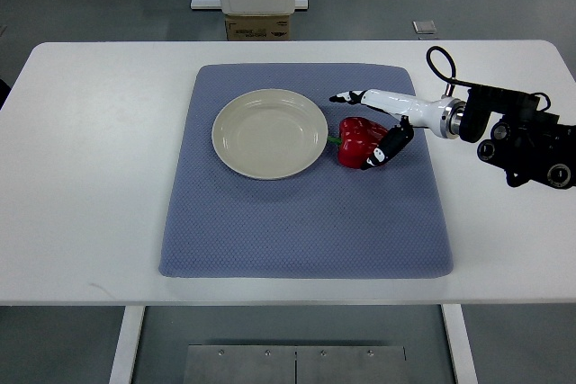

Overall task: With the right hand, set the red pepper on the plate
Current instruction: 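Close the right hand fingers around the red pepper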

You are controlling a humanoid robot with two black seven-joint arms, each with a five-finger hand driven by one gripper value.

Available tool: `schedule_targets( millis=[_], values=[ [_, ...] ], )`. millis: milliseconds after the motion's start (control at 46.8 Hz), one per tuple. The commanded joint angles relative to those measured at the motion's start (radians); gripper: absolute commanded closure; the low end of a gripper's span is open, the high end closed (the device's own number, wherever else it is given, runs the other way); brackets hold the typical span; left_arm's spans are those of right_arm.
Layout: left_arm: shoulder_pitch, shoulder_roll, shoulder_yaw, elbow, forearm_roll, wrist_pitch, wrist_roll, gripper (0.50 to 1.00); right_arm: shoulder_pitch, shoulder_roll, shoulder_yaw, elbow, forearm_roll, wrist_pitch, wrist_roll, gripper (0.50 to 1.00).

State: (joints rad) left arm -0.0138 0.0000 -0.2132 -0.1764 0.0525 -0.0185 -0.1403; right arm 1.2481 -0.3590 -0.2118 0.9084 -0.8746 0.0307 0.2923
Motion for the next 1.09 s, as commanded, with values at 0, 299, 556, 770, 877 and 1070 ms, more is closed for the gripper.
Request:
schedule_targets(
  millis=[0,299,556,770,877,1070],
  values=[
    [0.0,0.0,0.0,0.0,0.001,0.0,-0.001,0.5,-0.001,0.0,-0.001,-0.002,-0.001,0.0,-0.002,0.53],
    [0.0,0.0,0.0,0.0,0.0,0.0,-0.001,0.5,-0.004,0.002,-0.014,-0.023,0.0,0.0,-0.005,0.553],
    [0.0,0.0,0.0,0.0,0.0,0.0,0.001,0.5,-0.007,0.003,-0.029,-0.029,0.0,0.0,-0.005,0.565],
    [0.0,0.0,0.0,0.0,0.0,0.0,-0.001,0.5,-0.009,0.005,-0.035,-0.037,-0.001,0.0,-0.004,0.582],
    [0.0,0.0,0.0,0.0,0.0,0.0,-0.001,0.5,-0.01,0.006,-0.035,-0.037,0.0,0.0,-0.004,0.592],
    [0.0,0.0,0.0,0.0,0.0,0.0,-0.001,0.5,-0.01,0.011,-0.035,-0.037,0.0,0.0,-0.004,0.622]
  ],
)
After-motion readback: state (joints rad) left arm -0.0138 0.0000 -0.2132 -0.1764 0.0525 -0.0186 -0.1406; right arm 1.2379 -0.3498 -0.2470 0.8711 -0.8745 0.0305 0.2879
